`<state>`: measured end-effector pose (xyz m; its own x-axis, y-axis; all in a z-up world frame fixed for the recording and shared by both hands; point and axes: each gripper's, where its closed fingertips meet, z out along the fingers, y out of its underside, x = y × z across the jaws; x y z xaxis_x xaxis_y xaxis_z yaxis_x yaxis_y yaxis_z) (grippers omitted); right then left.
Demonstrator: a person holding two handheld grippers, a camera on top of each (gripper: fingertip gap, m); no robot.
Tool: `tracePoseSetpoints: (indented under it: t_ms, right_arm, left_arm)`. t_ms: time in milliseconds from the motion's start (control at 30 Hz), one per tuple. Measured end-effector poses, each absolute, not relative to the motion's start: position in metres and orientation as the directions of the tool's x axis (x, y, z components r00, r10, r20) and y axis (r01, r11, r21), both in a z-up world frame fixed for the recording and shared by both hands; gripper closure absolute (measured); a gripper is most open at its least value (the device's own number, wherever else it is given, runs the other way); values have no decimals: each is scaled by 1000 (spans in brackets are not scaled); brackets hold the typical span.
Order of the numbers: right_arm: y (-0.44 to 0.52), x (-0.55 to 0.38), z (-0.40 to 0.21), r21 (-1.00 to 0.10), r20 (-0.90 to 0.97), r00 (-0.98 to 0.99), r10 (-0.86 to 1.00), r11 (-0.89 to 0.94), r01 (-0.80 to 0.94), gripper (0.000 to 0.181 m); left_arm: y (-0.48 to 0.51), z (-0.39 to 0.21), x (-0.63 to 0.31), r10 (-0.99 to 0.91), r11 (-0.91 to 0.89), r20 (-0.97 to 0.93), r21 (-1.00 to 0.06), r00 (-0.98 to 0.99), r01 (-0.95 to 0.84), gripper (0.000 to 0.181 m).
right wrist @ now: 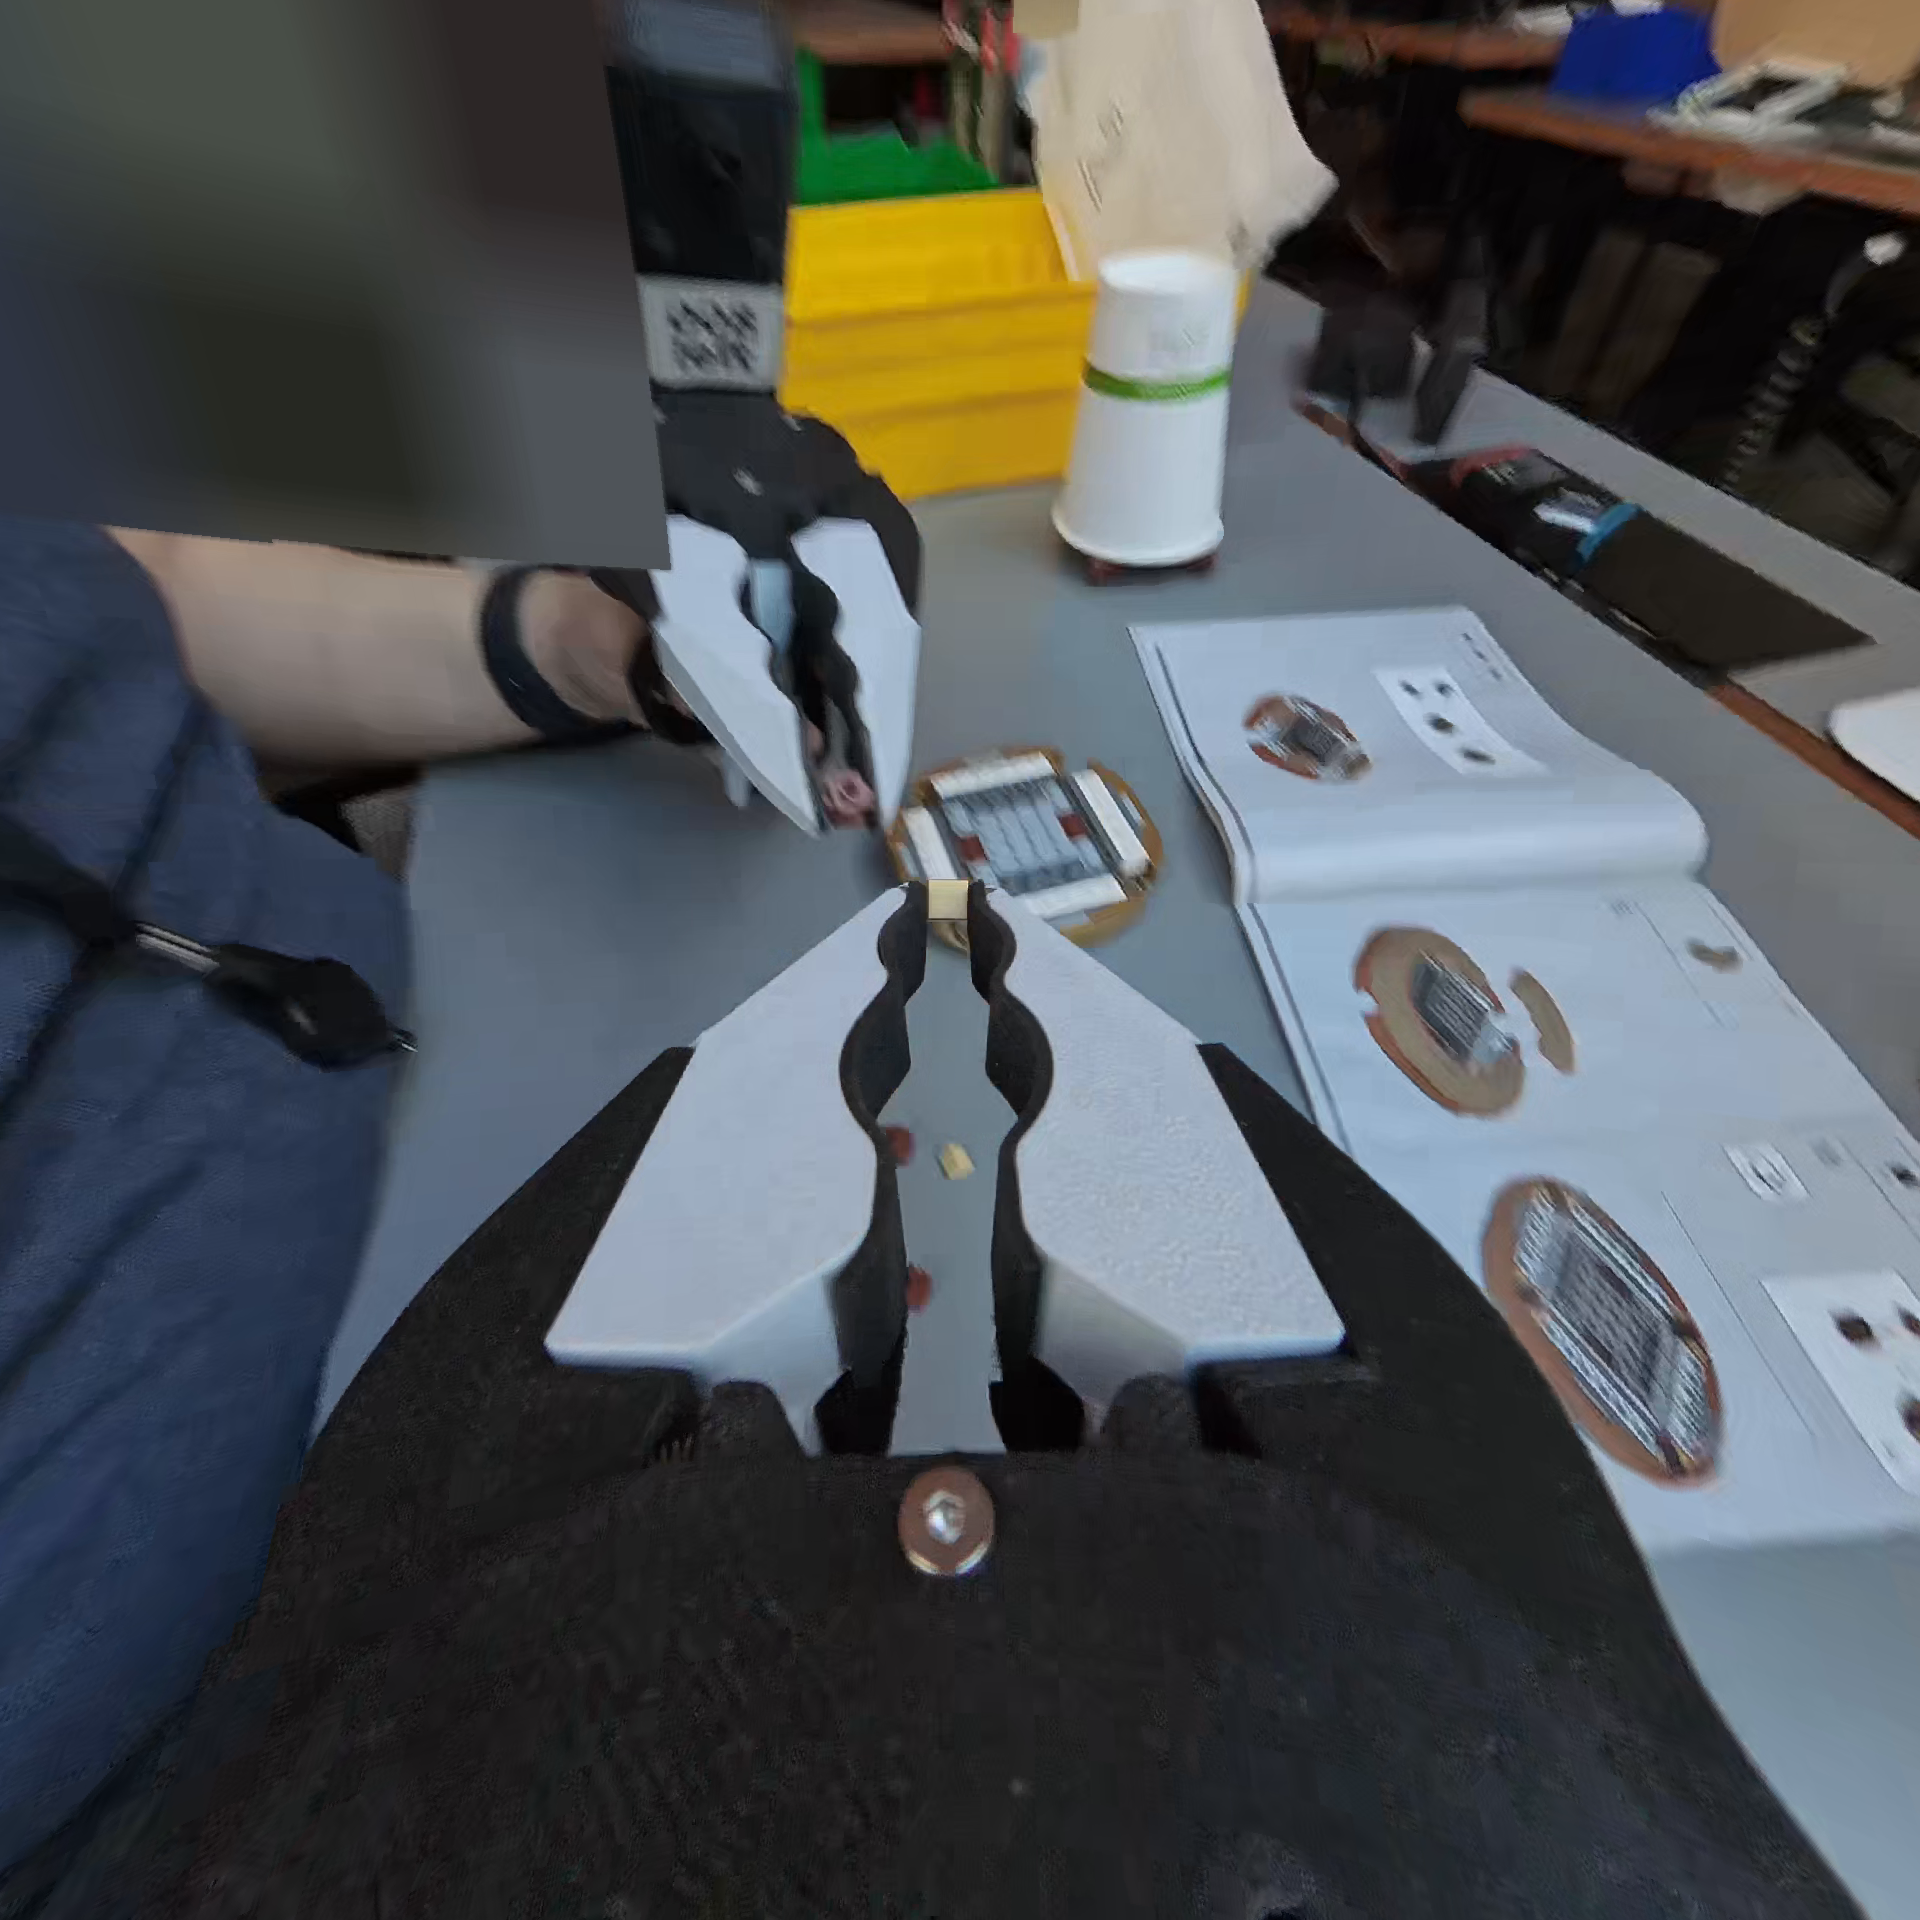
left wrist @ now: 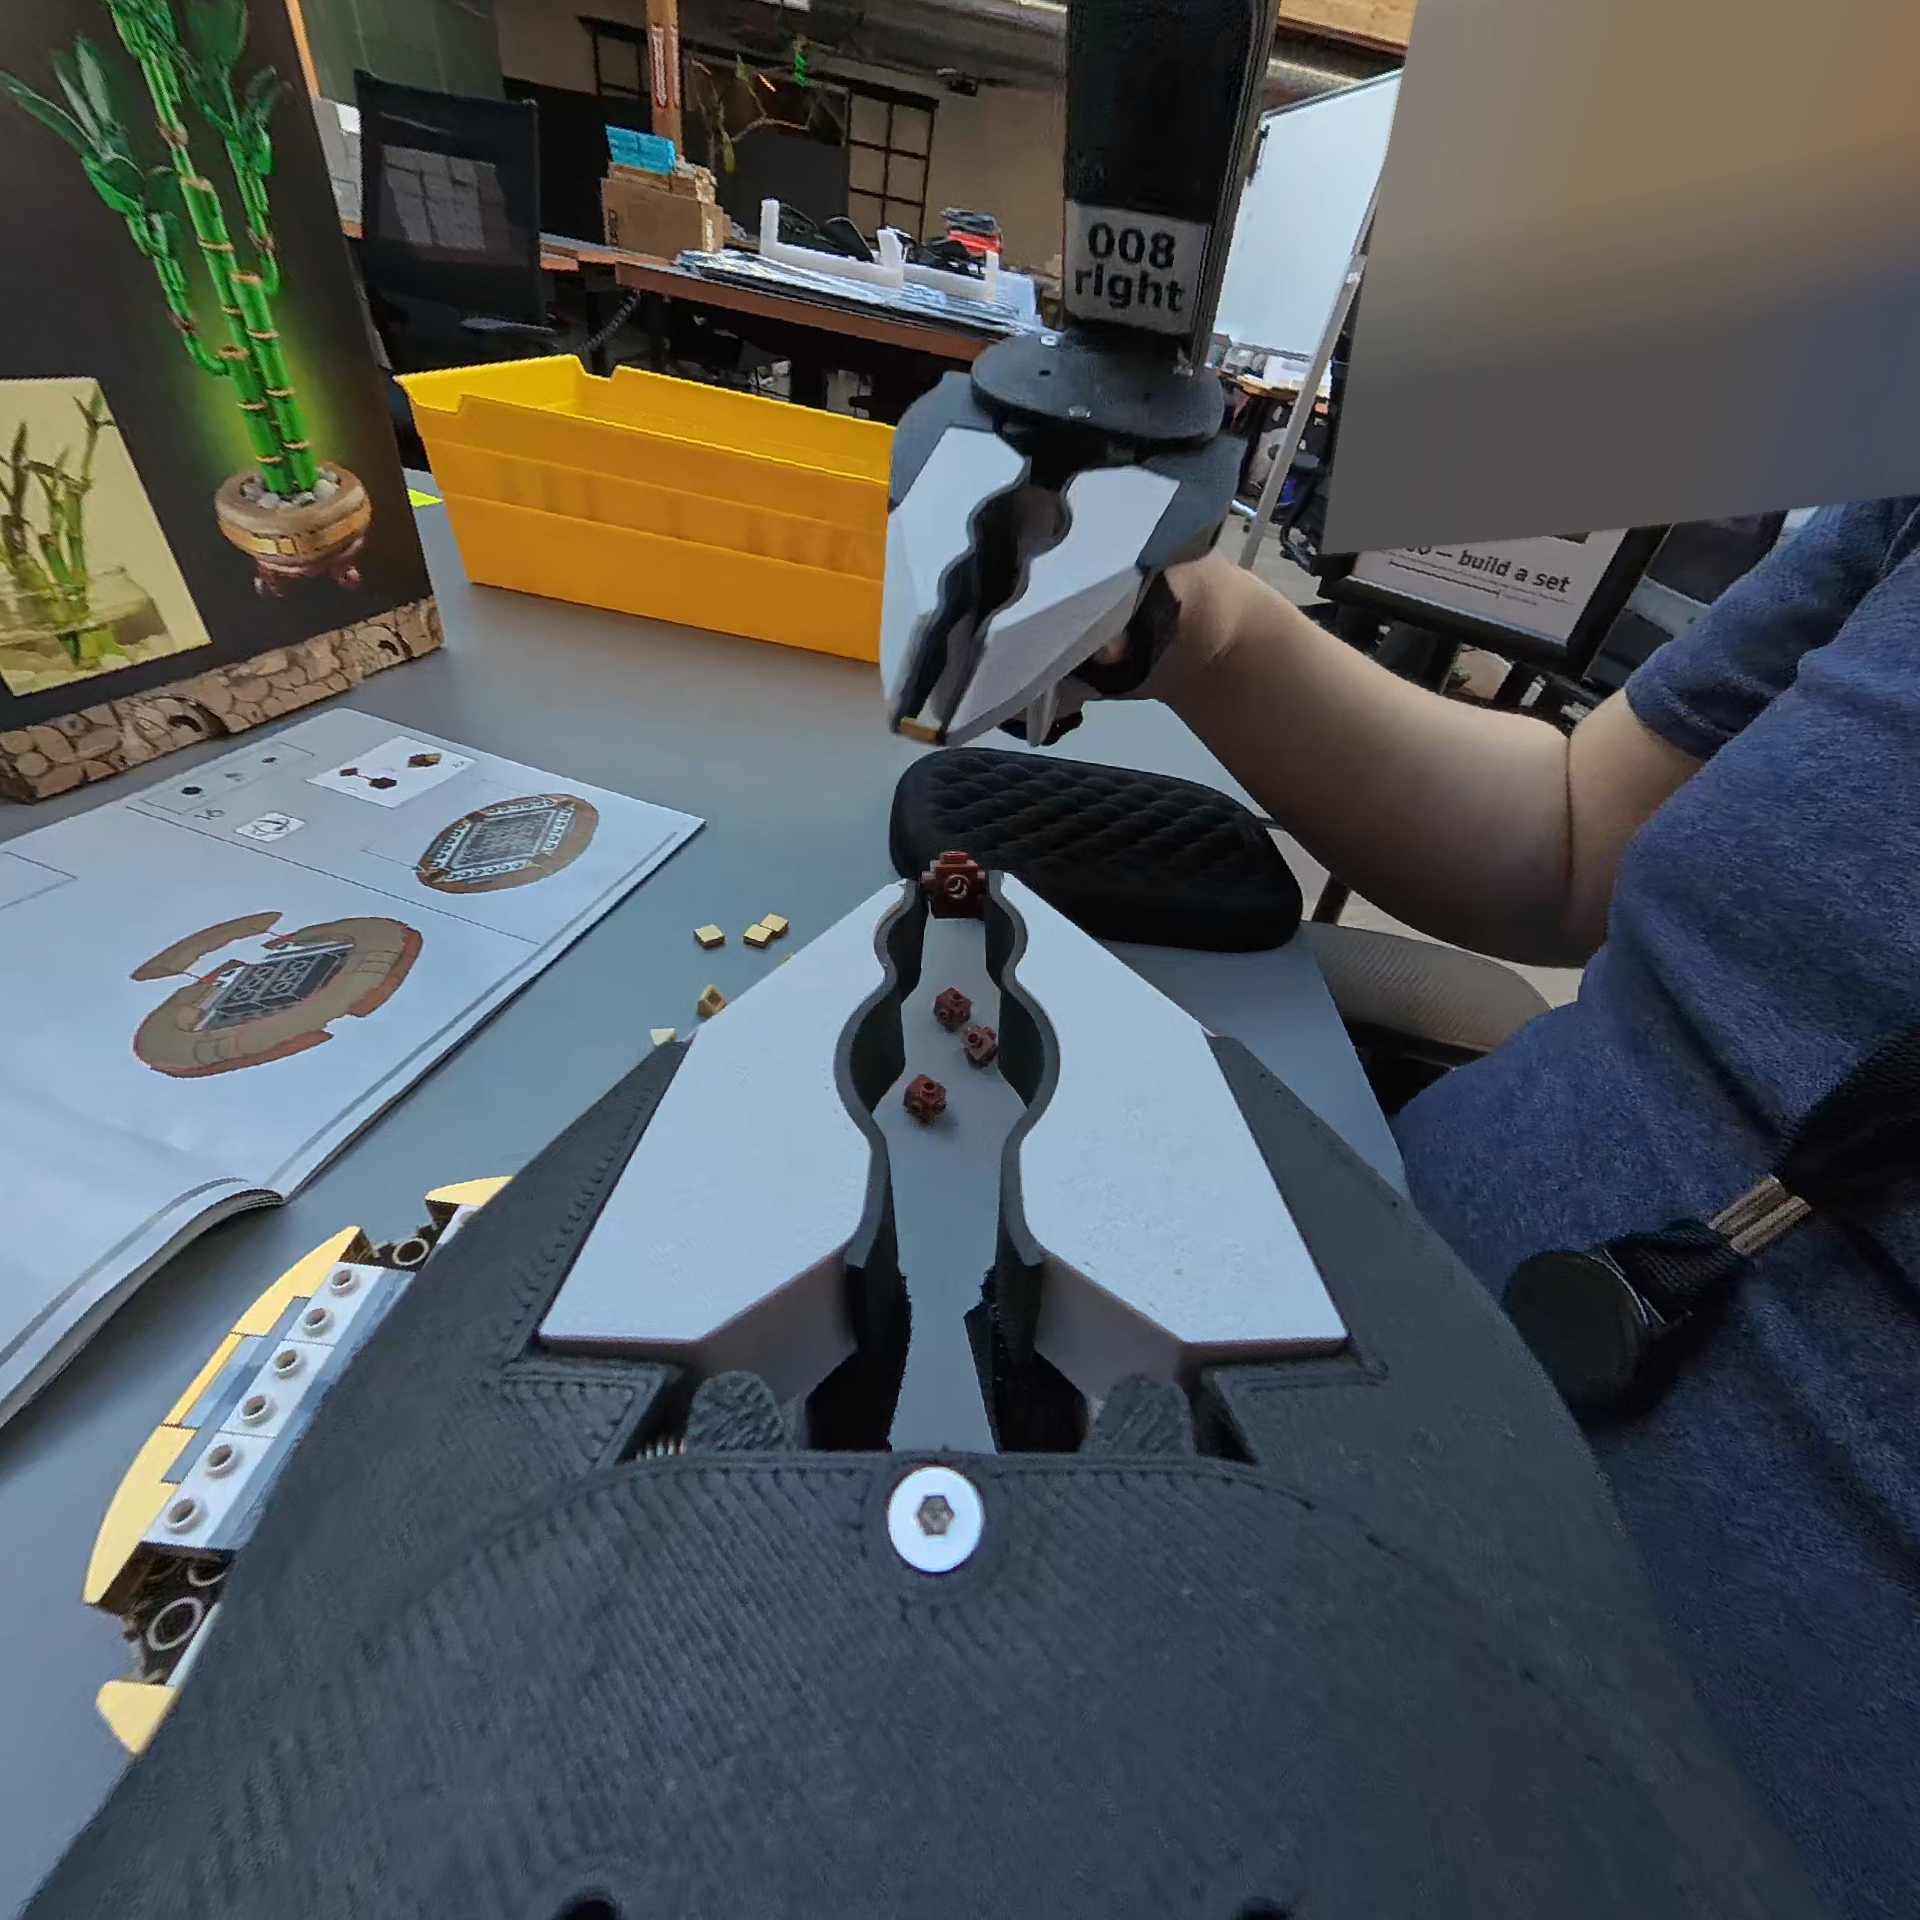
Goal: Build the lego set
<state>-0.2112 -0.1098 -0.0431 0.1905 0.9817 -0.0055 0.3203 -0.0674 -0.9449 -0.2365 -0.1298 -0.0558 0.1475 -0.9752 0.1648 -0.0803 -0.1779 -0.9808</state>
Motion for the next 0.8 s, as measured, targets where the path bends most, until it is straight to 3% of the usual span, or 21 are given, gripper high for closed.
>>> tracePoseSetpoints:
  t_ms: [133, 800]
  right_arm:
    - [-128, -233, -27, -962, -27, 52, 998, -41, 270, 175]
    - [-147, -248, -39, -905, -62, -135, 989, 1, 426, 175]
  left_arm:
    - [-137, -56, -235, -979, -178, 168, -980, 112, -89, 171]
    - [-152, -49, -233, -988, -147, 142, -986, 61, -77, 172]
